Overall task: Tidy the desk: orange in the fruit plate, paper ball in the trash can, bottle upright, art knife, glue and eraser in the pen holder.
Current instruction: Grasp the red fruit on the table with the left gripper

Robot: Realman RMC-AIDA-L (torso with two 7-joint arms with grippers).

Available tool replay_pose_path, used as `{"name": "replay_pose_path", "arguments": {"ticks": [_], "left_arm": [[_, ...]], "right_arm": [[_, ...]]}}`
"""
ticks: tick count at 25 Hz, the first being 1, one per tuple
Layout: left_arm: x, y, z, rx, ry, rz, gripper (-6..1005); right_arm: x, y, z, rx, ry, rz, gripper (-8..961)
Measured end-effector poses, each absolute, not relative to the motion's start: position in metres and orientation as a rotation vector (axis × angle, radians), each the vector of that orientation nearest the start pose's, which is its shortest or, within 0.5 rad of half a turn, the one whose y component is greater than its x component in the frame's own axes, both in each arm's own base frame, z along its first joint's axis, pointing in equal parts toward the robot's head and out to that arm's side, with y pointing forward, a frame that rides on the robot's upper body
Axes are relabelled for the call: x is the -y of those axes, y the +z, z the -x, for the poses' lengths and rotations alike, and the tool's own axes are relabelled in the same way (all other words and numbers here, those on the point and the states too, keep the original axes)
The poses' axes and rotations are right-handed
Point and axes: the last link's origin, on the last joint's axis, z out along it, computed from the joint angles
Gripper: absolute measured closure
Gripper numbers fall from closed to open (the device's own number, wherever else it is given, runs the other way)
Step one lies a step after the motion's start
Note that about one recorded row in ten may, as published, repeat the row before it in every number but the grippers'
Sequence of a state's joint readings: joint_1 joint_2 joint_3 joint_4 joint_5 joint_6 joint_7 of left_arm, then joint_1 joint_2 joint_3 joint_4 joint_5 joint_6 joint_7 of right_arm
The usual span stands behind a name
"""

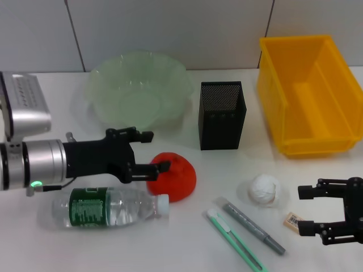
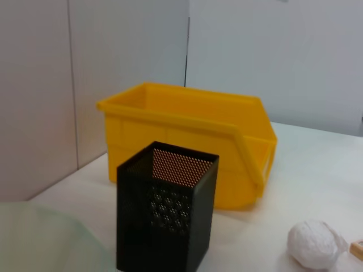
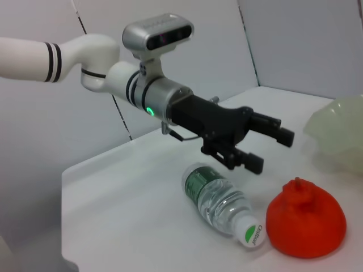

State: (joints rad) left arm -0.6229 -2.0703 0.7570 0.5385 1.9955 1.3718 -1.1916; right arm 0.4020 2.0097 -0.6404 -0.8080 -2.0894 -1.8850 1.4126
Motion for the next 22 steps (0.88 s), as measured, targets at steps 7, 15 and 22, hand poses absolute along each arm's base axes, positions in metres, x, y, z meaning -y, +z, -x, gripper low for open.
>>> {"name": "replay_pose_path", "arguments": {"ticks": [7, 15, 22], "left_arm": [[-0.354, -0.047, 0.258, 0.402, -0.557, 2.702, 184], [-0.356, -0.071, 0.256, 0.407, -0.511, 2.701, 185], [-0.357, -0.077, 0.255, 0.393, -0.502, 2.690, 196]], "right_arm": [[-0.281, 0.048, -0.285, -0.599, 0.649, 2.898, 157], [-0.285, 0.047, -0.280, -0.576, 0.650, 2.907, 157], [-0.286, 0.047, -0.281, -0.592, 0.645, 2.902, 157]]}}
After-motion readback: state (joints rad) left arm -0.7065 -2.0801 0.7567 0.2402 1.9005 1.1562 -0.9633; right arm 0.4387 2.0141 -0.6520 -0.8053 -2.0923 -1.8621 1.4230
